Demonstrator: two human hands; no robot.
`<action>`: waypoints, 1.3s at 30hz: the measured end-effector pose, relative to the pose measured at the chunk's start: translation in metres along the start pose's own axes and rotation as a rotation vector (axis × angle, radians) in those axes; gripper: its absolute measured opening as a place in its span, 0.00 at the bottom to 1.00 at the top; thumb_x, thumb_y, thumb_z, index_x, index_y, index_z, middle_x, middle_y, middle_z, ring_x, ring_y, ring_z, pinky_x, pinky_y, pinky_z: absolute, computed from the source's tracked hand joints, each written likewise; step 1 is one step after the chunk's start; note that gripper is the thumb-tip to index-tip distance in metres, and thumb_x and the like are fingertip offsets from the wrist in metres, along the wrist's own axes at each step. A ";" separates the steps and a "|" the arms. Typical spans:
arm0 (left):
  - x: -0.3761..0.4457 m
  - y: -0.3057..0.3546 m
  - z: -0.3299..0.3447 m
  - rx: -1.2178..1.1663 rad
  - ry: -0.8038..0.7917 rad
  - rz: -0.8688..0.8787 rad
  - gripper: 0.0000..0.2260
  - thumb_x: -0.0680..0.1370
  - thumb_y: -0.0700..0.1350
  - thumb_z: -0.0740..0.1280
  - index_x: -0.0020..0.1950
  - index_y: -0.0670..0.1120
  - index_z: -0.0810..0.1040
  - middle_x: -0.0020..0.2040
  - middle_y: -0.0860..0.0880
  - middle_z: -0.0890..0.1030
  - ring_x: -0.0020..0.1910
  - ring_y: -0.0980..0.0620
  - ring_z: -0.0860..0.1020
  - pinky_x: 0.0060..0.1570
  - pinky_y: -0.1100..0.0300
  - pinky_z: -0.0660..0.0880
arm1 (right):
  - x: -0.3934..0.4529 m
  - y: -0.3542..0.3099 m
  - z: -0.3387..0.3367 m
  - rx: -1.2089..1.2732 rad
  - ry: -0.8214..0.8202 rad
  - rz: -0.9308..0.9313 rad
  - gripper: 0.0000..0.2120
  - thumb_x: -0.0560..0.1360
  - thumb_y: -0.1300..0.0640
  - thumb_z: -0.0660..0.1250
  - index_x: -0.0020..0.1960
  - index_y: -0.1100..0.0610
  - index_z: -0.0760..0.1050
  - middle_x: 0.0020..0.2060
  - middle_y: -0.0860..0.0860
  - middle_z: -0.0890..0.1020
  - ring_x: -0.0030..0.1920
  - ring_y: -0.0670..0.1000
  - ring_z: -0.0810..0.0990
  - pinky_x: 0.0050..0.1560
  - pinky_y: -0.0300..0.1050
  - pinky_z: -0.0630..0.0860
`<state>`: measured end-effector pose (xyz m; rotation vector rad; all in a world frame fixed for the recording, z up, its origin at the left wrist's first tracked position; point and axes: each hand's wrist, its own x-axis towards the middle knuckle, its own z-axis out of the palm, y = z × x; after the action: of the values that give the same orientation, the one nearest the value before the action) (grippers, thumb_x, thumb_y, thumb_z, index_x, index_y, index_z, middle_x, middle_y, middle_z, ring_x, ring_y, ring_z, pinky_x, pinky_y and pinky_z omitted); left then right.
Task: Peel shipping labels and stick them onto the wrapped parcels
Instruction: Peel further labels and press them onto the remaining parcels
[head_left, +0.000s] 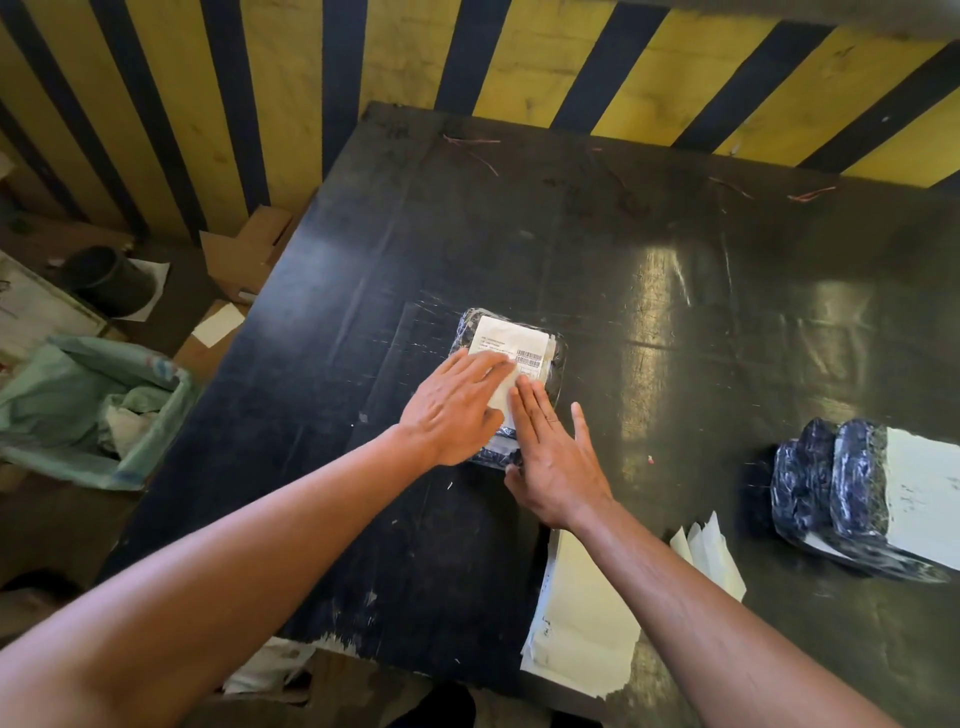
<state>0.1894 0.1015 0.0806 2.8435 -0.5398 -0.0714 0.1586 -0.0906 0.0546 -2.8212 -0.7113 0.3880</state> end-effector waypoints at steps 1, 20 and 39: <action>0.005 0.003 0.002 -0.004 -0.011 0.012 0.29 0.80 0.53 0.53 0.80 0.46 0.68 0.79 0.48 0.69 0.78 0.49 0.67 0.82 0.49 0.57 | 0.000 0.001 0.000 -0.001 -0.001 0.000 0.45 0.82 0.50 0.60 0.83 0.54 0.30 0.82 0.48 0.29 0.82 0.48 0.29 0.82 0.66 0.37; 0.058 -0.018 -0.004 0.127 -0.098 -0.079 0.29 0.85 0.56 0.52 0.85 0.48 0.56 0.85 0.50 0.59 0.84 0.51 0.55 0.83 0.44 0.43 | -0.001 0.001 -0.006 0.024 -0.012 -0.012 0.46 0.81 0.51 0.61 0.84 0.55 0.31 0.83 0.50 0.32 0.83 0.49 0.31 0.82 0.67 0.37; -0.022 -0.016 0.000 -0.923 0.061 -0.842 0.20 0.80 0.57 0.72 0.70 0.51 0.80 0.57 0.52 0.86 0.51 0.52 0.86 0.58 0.49 0.83 | 0.030 0.009 -0.016 1.072 0.198 0.772 0.22 0.78 0.42 0.73 0.65 0.54 0.78 0.58 0.50 0.83 0.56 0.52 0.81 0.56 0.47 0.76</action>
<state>0.1744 0.1242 0.0767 1.9469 0.5961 -0.2888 0.1929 -0.0860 0.0616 -1.9034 0.5431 0.4108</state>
